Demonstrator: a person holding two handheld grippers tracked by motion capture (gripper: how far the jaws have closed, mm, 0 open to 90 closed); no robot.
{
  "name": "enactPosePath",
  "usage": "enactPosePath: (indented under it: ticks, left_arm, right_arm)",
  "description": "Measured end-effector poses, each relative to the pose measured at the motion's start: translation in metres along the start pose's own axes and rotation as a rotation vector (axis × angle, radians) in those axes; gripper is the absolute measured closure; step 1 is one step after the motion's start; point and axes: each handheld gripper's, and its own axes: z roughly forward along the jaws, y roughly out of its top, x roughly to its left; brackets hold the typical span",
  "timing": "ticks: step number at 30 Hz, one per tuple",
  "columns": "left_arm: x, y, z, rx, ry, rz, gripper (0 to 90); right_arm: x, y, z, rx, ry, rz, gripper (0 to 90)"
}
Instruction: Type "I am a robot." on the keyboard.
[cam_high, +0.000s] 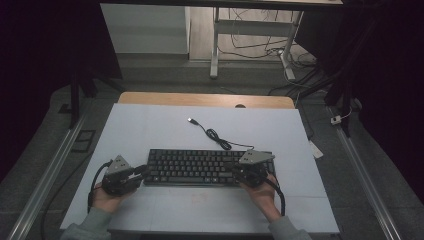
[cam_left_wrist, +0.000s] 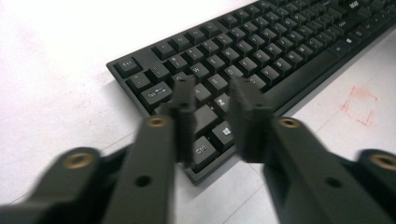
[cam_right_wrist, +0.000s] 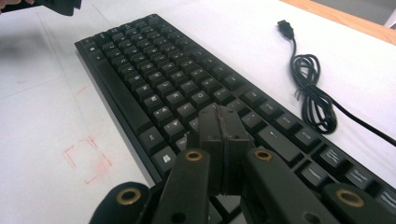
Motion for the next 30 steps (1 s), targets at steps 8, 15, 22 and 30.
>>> enactPosePath:
  ticks: [8, 15, 22, 30]
  left_arm:
    - [-0.003, 0.001, 0.007, 0.037, -0.003, 0.037, 88.9]
    - [-0.002, 0.002, 0.018, 0.064, 0.029, 0.048, 88.9]
    - [-0.001, 0.002, 0.027, 0.081, 0.049, 0.047, 88.8]
    - [-0.001, 0.001, 0.036, 0.11, 0.061, 0.054, 88.8]
  right_arm:
    - [0.003, 0.006, 0.018, 0.006, 0.033, -0.001, 89.6]
    - [0.009, 0.015, 0.033, 0.021, 0.057, -0.024, 89.6]
    - [0.013, 0.019, 0.045, 0.042, 0.071, -0.039, 89.6]
    - [0.014, 0.021, 0.058, 0.06, 0.082, -0.035, 89.6]
